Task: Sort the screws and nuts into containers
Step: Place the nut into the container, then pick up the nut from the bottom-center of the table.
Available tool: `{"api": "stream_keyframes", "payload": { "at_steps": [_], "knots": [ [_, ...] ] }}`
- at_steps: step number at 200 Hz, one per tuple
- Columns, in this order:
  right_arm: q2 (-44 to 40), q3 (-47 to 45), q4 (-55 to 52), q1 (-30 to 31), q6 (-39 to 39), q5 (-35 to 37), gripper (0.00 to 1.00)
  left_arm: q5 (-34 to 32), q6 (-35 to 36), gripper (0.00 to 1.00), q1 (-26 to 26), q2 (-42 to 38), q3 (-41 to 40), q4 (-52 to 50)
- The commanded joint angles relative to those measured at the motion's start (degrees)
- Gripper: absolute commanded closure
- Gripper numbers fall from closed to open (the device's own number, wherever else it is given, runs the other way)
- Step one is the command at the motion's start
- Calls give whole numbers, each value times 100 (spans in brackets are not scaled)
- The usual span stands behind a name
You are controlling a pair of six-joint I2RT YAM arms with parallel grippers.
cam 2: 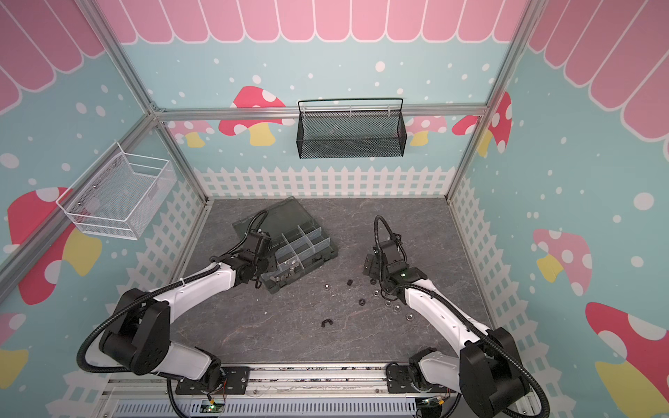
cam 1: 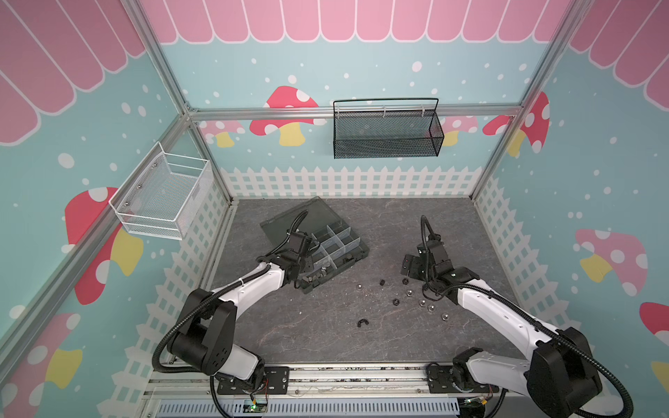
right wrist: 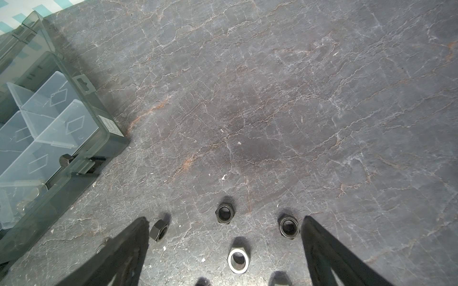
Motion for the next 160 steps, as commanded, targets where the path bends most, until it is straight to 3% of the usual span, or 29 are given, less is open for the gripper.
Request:
{"api": "stream_keyframes", "payload": {
  "at_steps": [1, 77, 106, 160],
  "knots": [
    [-65, 69, 25, -32, 126, 49, 3, 150, 68, 58, -470, -396, -177, -218],
    [-56, 37, -9, -32, 151, 45, 3, 833, 1400, 51, -2399, -850, -800, 95],
    [-95, 40, -34, -32, 151, 23, 3, 1127, 1742, 48, -2803, -716, -1025, 521],
    [-278, -32, -71, -32, 188, 68, 3, 1721, 2180, 51, -3074, -200, -1022, 890]
  ]
}}
